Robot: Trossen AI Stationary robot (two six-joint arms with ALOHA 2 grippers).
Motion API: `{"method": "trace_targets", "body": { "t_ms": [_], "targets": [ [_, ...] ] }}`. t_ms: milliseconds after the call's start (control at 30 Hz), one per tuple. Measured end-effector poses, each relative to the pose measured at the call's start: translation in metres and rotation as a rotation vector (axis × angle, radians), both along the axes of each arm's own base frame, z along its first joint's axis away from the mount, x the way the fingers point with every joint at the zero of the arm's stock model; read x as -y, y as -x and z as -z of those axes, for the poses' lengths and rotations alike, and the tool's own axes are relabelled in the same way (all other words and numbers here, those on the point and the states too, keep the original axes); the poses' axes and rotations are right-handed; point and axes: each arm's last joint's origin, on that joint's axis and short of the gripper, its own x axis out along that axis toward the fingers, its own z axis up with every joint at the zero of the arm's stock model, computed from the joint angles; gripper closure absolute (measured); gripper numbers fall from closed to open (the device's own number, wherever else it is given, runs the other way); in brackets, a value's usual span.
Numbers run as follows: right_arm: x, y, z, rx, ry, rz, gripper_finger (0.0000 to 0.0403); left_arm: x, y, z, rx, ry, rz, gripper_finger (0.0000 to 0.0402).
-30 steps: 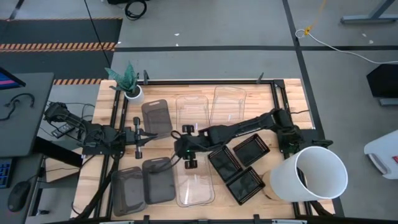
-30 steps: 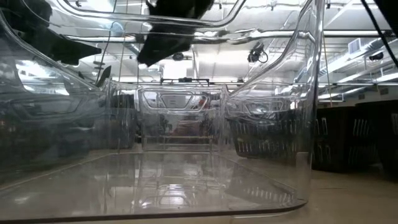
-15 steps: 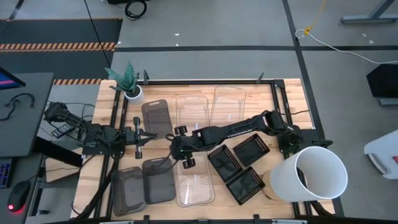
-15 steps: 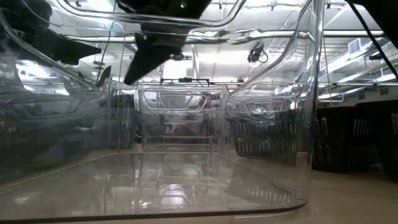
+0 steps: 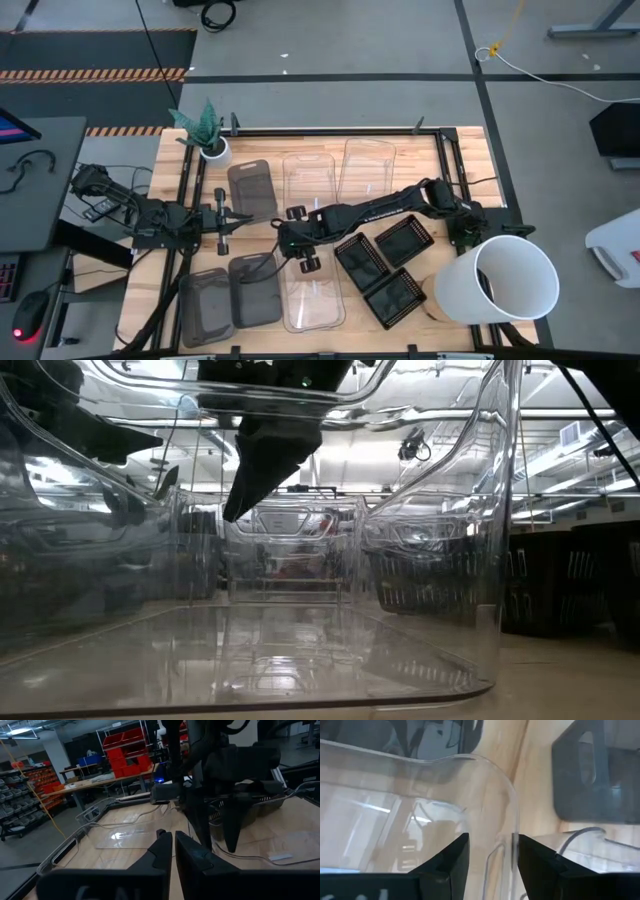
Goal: Stack baskets by color
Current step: Stack the bottom transparent bin on the top left transparent bin
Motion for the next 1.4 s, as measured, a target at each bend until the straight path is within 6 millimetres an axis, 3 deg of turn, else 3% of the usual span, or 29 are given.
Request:
{"method": "trace_targets", "body": {
  "t_ms": [400,1133,1400],
  "targets": [
    [-0.006,0.008,0.002,-0.08,-0.082,0.052,0.0243,0.0,0.0,0.0,0.001,0.001,0.0,0.037],
    [-0.006,0.01,0.003,-0.091,-0.045,0.068,0.0243,0.0,0.0,0.0,0.001,0.001,0.0,0.0376],
    [-0.005,0.013,0.005,-0.128,-0.045,0.085,0.0275,0.0,0.0,0.0,0.001,0.001,0.0,0.0368]
  ]
}}
